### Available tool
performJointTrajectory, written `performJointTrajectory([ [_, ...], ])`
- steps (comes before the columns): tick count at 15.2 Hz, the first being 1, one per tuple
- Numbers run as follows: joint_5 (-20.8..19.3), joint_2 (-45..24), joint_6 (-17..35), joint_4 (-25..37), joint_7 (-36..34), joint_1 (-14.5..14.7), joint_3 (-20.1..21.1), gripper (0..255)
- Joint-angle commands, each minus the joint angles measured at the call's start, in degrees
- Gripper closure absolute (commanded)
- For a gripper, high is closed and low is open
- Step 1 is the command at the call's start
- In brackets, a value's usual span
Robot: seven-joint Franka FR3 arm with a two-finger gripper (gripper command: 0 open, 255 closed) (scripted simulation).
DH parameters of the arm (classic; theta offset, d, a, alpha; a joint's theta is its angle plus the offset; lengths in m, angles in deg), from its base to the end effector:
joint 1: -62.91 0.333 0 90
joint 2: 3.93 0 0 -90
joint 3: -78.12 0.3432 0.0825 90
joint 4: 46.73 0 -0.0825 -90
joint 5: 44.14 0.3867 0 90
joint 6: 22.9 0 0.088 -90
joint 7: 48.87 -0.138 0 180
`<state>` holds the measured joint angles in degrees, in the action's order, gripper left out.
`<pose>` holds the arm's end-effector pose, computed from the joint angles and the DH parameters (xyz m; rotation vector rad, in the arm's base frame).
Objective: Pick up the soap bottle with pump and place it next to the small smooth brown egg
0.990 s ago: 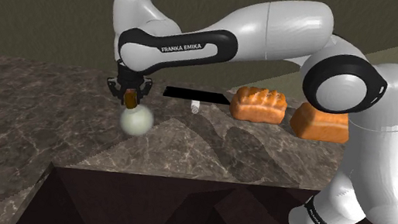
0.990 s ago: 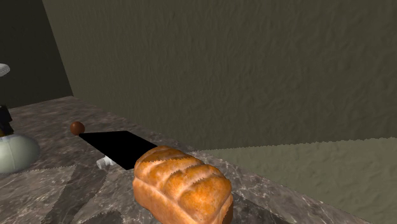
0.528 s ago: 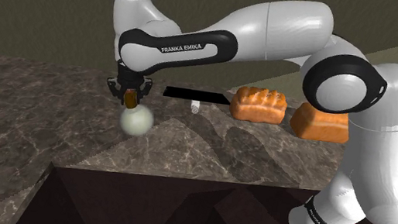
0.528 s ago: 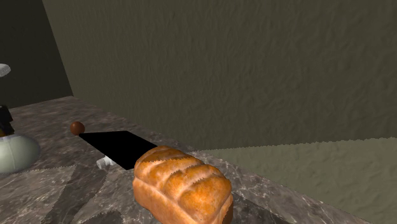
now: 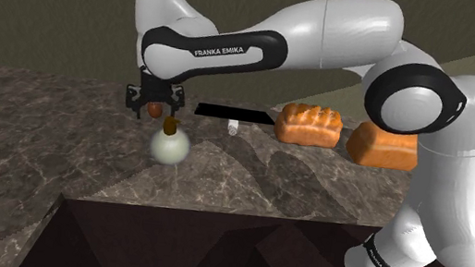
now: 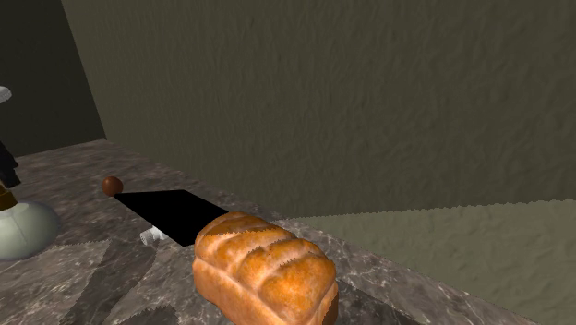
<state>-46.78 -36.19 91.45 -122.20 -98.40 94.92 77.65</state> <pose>0.6405 0.3898 0.4132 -3.0632 0.4565 -0.1838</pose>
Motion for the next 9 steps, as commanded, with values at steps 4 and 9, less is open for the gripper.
performJointTrajectory([
  [4, 0.0, 1.4, -4.2, 2.8, 0.0, 0.1, 0.0, 0],
  [9, 0.0, 1.4, -4.2, 2.8, 0.0, 0.1, 0.0, 0],
])
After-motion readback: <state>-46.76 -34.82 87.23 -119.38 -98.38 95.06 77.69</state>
